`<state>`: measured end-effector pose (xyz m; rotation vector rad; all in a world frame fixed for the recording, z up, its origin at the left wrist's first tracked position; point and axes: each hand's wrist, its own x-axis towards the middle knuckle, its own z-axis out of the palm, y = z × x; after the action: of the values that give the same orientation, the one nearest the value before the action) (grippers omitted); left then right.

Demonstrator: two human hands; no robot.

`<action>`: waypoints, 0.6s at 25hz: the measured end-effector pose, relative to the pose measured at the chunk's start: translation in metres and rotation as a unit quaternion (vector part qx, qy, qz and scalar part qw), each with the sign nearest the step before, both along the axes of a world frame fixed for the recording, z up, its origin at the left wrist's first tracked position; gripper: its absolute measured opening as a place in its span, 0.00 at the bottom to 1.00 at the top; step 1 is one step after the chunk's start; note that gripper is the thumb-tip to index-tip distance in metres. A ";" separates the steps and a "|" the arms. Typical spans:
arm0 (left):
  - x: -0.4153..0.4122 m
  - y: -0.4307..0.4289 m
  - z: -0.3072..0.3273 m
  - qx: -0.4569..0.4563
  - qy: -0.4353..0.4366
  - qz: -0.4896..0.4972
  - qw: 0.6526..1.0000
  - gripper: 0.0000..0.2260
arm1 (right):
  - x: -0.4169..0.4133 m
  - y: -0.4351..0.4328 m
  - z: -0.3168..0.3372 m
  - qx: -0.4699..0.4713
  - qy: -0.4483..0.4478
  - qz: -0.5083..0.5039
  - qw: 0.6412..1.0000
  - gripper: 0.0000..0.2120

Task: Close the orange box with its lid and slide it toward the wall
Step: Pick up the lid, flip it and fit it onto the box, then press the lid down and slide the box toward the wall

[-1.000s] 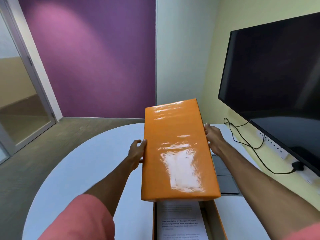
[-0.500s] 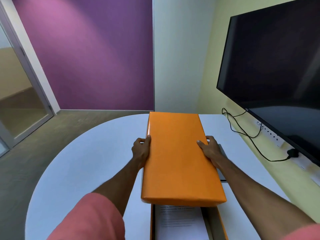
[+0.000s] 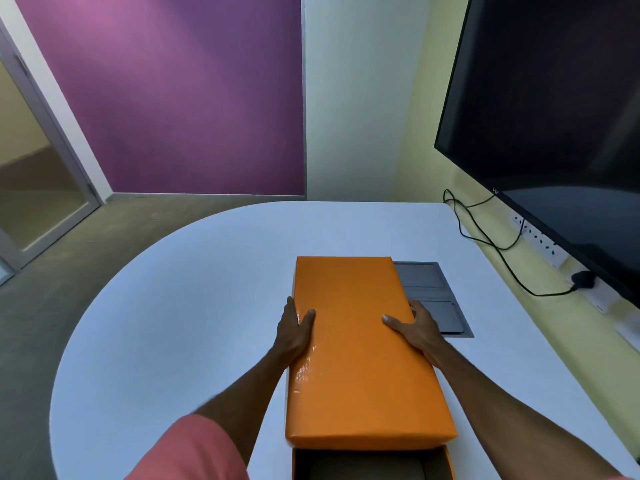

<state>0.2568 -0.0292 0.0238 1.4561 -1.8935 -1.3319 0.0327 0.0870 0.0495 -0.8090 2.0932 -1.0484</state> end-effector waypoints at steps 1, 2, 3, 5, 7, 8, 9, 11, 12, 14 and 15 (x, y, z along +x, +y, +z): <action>-0.001 0.002 -0.004 0.003 -0.004 -0.004 1.000 0.32 | 0.000 0.003 -0.005 0.009 0.000 -0.001 1.000 0.38; -0.001 0.003 -0.009 0.006 -0.007 -0.007 1.000 0.32 | 0.000 0.005 -0.010 0.015 -0.002 -0.002 1.000 0.38; -0.002 0.003 -0.012 0.011 -0.008 -0.009 1.000 0.32 | -0.001 0.007 -0.015 0.018 -0.004 -0.003 1.000 0.38; -0.003 0.005 -0.018 0.027 -0.003 -0.013 1.000 0.32 | -0.002 0.009 -0.020 0.024 -0.004 -0.004 1.000 0.38; -0.003 0.008 -0.022 0.038 0.007 -0.017 0.999 0.33 | -0.004 0.009 -0.024 0.036 -0.004 -0.003 0.999 0.38; -0.003 0.010 -0.025 0.039 0.011 -0.019 0.999 0.33 | -0.003 0.009 -0.025 0.040 -0.004 -0.002 0.999 0.39; -0.003 0.012 -0.028 0.039 0.014 -0.021 0.999 0.33 | -0.003 0.009 -0.027 0.042 -0.005 -0.001 0.999 0.39; -0.001 0.014 -0.033 0.034 0.018 -0.020 0.999 0.35 | -0.003 0.009 -0.031 0.047 -0.002 0.001 0.999 0.39; 0.000 0.015 -0.035 0.032 0.022 -0.019 0.999 0.37 | -0.003 0.010 -0.033 0.048 -0.001 0.003 0.999 0.40; 0.000 0.016 -0.037 0.032 0.028 -0.018 0.999 0.38 | -0.003 0.012 -0.035 0.053 0.002 0.005 0.999 0.40; 0.001 0.016 -0.037 0.032 0.027 -0.018 0.999 0.38 | -0.003 0.013 -0.035 0.055 0.002 0.005 0.998 0.40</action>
<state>0.2576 -0.0127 -0.0133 1.4079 -1.8662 -1.4459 0.0298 0.0998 0.0147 -0.7666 2.1271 -0.9187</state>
